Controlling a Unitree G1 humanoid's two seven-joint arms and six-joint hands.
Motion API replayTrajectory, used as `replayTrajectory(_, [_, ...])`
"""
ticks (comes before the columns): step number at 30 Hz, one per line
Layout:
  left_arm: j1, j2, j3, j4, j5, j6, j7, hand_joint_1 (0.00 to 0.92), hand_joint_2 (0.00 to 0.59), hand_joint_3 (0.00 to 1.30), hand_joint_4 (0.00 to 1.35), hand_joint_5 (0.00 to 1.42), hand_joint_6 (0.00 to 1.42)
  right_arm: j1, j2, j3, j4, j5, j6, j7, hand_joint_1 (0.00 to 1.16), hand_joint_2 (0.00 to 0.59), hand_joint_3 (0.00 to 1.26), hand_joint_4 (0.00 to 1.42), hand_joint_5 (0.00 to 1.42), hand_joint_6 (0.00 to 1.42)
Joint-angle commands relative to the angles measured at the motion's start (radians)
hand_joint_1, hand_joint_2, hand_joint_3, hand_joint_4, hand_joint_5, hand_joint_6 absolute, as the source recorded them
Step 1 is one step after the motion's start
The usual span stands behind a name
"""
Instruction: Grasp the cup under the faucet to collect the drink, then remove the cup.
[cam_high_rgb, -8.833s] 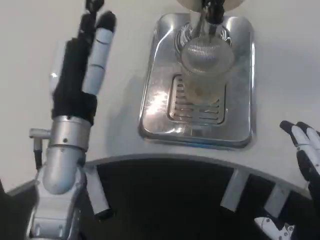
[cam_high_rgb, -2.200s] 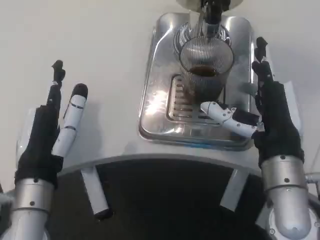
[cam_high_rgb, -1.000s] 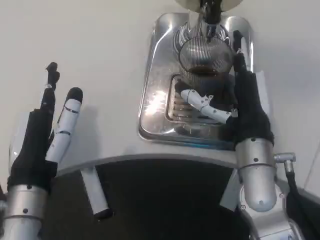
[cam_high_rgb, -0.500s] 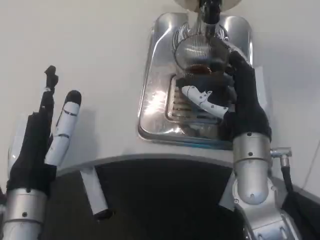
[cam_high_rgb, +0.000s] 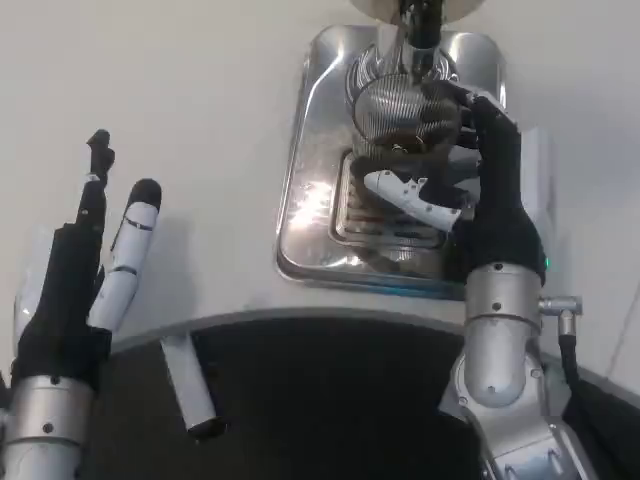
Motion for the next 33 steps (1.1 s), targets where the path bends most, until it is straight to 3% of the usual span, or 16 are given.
replayTrajectory(1, [0.006,0.003,0.008,0.003,-0.006,0.011,0.008,0.0,0.277,0.0,0.0,0.0,0.0,0.007,0.004,0.0,0.0,0.008,-0.017,-0.004,1.16,0.455,0.63,0.6,0.68,0.89])
replayTrajectory(16, [0.011,0.032,0.008,0.005,0.024,-0.003,0.006,0.0,0.255,0.0,0.0,0.0,0.0,0.158,-0.02,0.021,-0.254,-0.001,0.047,0.124,1.16,0.441,0.63,0.6,0.7,0.91])
replayTrajectory(19, [0.016,0.068,-0.002,-0.014,0.071,0.001,-0.004,0.0,0.248,0.0,0.0,0.0,0.0,0.185,-0.026,0.029,-0.313,-0.002,0.065,0.155,1.16,0.432,0.64,0.62,0.71,0.91])
replayTrajectory(24, [0.035,0.186,-0.019,-0.066,0.188,-0.006,-0.051,0.0,0.235,0.0,0.0,0.0,0.0,0.268,-0.049,0.037,-0.448,0.006,0.095,0.237,1.16,0.426,0.65,0.65,0.73,0.93])
replayTrajectory(33, [0.052,0.305,-0.045,-0.117,0.315,-0.008,-0.105,0.0,0.205,0.0,0.0,0.0,0.0,0.413,-0.104,0.027,-0.658,0.029,0.133,0.378,1.16,0.426,0.66,0.67,0.74,0.93])
